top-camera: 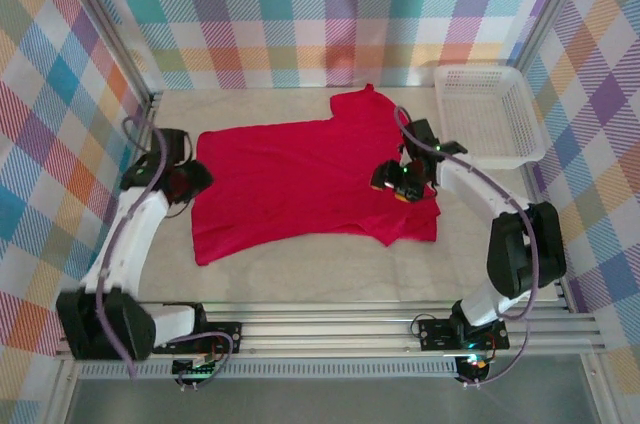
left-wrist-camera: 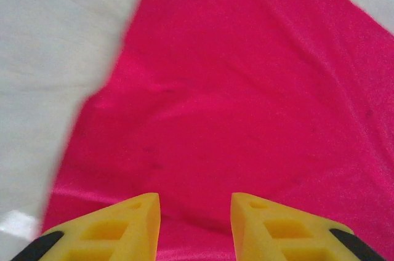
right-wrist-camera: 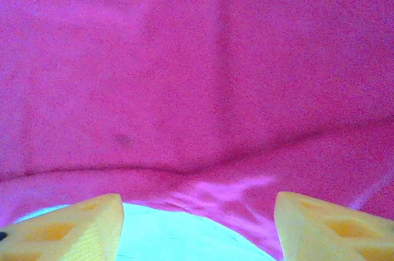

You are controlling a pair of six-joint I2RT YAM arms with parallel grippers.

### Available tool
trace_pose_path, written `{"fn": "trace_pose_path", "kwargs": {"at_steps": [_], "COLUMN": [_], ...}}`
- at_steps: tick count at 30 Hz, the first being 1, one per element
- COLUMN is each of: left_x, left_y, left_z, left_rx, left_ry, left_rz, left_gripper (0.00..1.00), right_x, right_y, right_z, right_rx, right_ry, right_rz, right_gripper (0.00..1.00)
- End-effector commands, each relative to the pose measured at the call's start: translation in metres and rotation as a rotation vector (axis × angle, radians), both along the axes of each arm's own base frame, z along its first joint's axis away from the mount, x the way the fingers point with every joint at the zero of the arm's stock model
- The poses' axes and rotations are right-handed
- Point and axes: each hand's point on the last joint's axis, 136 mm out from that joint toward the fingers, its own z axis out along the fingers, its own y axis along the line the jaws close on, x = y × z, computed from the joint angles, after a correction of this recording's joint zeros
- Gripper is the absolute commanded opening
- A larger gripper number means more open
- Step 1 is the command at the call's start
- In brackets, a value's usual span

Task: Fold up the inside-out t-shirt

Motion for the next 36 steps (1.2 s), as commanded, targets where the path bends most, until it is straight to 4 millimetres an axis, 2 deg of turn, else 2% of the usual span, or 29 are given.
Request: {"fn": "trace_pose_path", "kwargs": {"at_steps": [1, 4, 8, 11, 13, 15, 18, 24, 28, 31, 32, 34, 36], "left_x": [0.048, 0.077, 0.103, 0.115, 0.127, 0.140, 0.164, 0.203, 0.227, 0.241, 0.244, 0.245, 0.241], "left_y": [-0.047, -0.045, -0.024, -0.002, 0.011, 0.018, 0.023, 0.030, 0.037, 0.038, 0.038, 0.038, 0.039], "left_z": [-0.038, -0.070, -0.105, -0.125, -0.137, -0.152, -0.167, -0.186, -0.186, -0.171, -0.161, -0.135, -0.101], "left_rx": [-0.200, -0.182, -0.121, -0.108, -0.129, -0.162, -0.176, -0.189, -0.181, -0.179, -0.178, -0.170, -0.149], "left_ry": [-0.007, 0.039, 0.149, 0.195, 0.214, 0.247, 0.270, 0.298, 0.275, 0.236, 0.216, 0.174, 0.119], "left_rz": [-0.040, -0.028, 0.000, 0.043, 0.077, 0.091, 0.095, 0.094, 0.090, 0.072, 0.066, 0.055, 0.050], "left_gripper": [0.35, 0.35, 0.35, 0.36, 0.36, 0.36, 0.36, 0.36, 0.36, 0.37, 0.37, 0.39, 0.43], "right_x": [-0.024, -0.008, 0.039, 0.077, 0.101, 0.123, 0.146, 0.184, 0.215, 0.237, 0.241, 0.245, 0.237], "right_y": [-0.018, -0.020, -0.010, -0.003, 0.001, 0.003, 0.007, 0.017, 0.021, 0.023, 0.023, 0.026, 0.028], "right_z": [-0.022, -0.026, -0.013, -0.016, -0.026, -0.046, -0.072, -0.097, -0.102, -0.090, -0.080, -0.048, -0.006], "right_rx": [-0.082, -0.100, -0.090, -0.098, -0.102, -0.098, -0.085, -0.026, -0.001, 0.028, 0.029, 0.035, 0.038], "right_ry": [0.049, 0.008, -0.031, -0.040, -0.034, 0.003, 0.054, 0.075, 0.045, 0.014, 0.004, -0.039, -0.083], "right_rz": [-0.007, -0.005, -0.004, -0.001, -0.004, -0.017, -0.034, -0.072, -0.055, -0.035, -0.026, 0.004, 0.024], "right_gripper": [0.67, 0.69, 0.69, 0.69, 0.69, 0.69, 0.69, 0.69, 0.69, 0.68, 0.68, 0.68, 0.68]}}
